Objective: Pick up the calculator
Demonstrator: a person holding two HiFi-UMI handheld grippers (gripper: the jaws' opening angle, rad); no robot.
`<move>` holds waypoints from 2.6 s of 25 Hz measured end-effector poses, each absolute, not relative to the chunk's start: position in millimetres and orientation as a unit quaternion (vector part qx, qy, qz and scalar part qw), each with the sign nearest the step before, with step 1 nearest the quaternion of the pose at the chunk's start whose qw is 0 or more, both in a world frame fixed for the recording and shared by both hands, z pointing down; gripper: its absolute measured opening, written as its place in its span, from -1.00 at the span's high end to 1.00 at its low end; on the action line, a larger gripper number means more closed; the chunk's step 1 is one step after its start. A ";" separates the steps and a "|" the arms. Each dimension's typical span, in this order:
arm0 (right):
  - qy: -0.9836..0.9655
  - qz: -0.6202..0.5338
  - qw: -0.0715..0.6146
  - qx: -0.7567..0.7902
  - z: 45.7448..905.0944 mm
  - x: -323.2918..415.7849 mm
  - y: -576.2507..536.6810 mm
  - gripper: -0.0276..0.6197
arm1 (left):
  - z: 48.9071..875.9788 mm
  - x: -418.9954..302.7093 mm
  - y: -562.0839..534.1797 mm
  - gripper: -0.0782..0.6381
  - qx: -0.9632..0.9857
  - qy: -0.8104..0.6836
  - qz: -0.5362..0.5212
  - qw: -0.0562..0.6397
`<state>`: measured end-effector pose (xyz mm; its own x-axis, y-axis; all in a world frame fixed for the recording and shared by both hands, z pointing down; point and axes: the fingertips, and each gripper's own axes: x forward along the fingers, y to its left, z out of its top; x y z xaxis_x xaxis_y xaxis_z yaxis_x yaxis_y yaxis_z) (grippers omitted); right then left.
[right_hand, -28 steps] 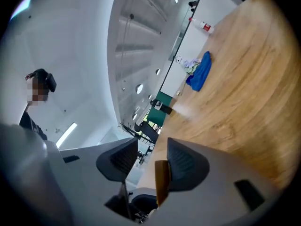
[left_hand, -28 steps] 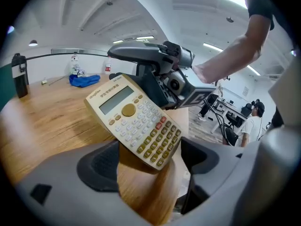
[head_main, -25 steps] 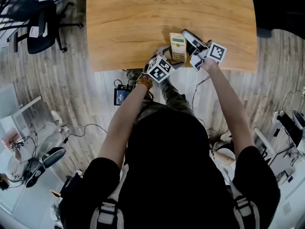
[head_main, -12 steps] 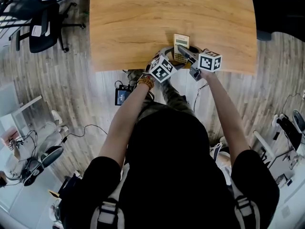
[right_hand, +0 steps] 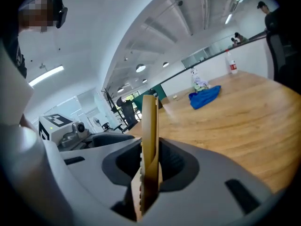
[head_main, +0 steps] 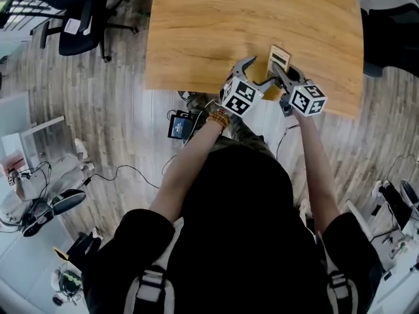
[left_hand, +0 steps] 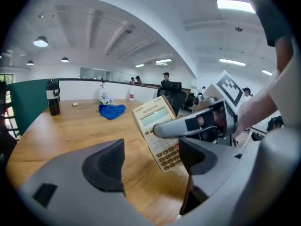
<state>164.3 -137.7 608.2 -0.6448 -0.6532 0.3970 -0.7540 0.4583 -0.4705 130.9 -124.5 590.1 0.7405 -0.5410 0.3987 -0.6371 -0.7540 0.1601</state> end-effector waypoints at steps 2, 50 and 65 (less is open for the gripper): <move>-0.852 0.290 0.054 0.433 579.3 167.8 -148.9 0.64 | 565.6 124.3 -135.1 -0.32 0.920 -0.339 0.140 0.139; -0.810 0.026 -0.021 0.585 387.0 161.6 -96.5 0.64 | 376.5 73.2 -122.7 0.64 0.850 -0.526 -0.002 -0.023; -0.805 0.078 0.020 0.587 432.0 156.6 -95.1 0.64 | 400.7 71.6 -121.9 0.64 0.853 -0.520 0.032 -0.023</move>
<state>156.6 -95.1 432.0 -0.3097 -0.9428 0.1233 -0.9490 0.2983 -0.1024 71.6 -121.9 400.7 0.4565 -0.8892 0.0302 -0.8862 -0.4575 -0.0734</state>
